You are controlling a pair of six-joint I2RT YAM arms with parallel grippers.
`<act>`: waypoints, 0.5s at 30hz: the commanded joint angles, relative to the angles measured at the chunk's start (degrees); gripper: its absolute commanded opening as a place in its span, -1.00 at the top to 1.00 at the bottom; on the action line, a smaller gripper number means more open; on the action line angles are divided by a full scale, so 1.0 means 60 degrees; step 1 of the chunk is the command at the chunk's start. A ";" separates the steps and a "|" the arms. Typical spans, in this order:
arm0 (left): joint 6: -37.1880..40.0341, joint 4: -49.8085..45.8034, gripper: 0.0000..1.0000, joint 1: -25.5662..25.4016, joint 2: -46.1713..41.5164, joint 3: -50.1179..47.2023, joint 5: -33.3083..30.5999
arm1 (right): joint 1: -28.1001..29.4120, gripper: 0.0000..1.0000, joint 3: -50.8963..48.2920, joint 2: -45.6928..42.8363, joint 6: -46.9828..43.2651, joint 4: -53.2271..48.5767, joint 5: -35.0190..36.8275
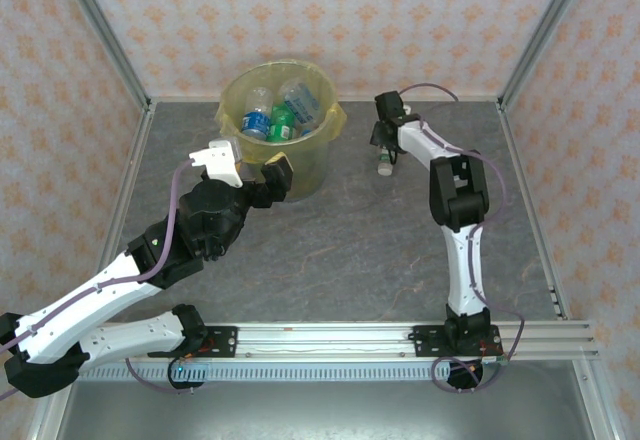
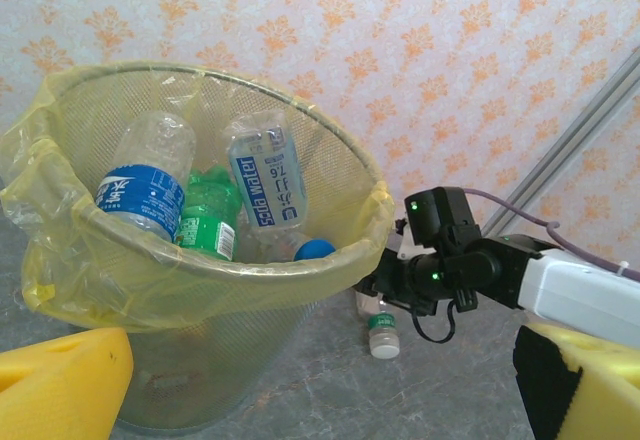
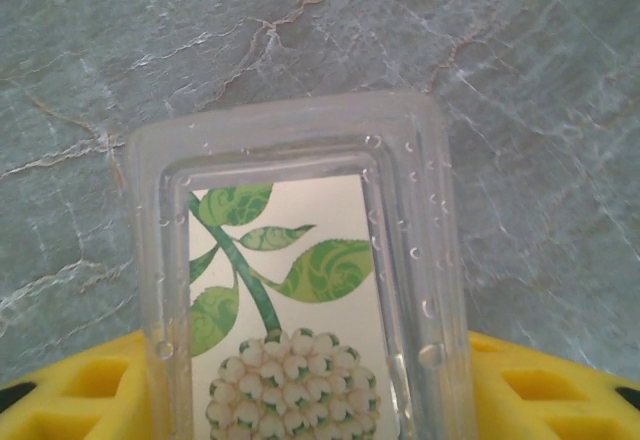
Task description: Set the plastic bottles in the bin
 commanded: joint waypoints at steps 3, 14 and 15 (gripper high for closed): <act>-0.0036 0.0174 -0.98 0.0056 -0.0008 -0.0021 0.0038 | 0.0048 -0.09 -0.1032 -0.2021 0.0462 0.0808 -0.0227; -0.0214 0.0186 -0.98 0.0062 -0.0228 -0.0005 -0.0454 | 0.0428 -0.06 -0.2837 -0.5837 0.0649 0.2429 -0.0316; -0.0252 0.0172 -0.98 0.0054 -0.0276 -0.0013 -0.0565 | 0.0516 -0.07 -0.2864 -0.6064 0.0653 0.2520 -0.0296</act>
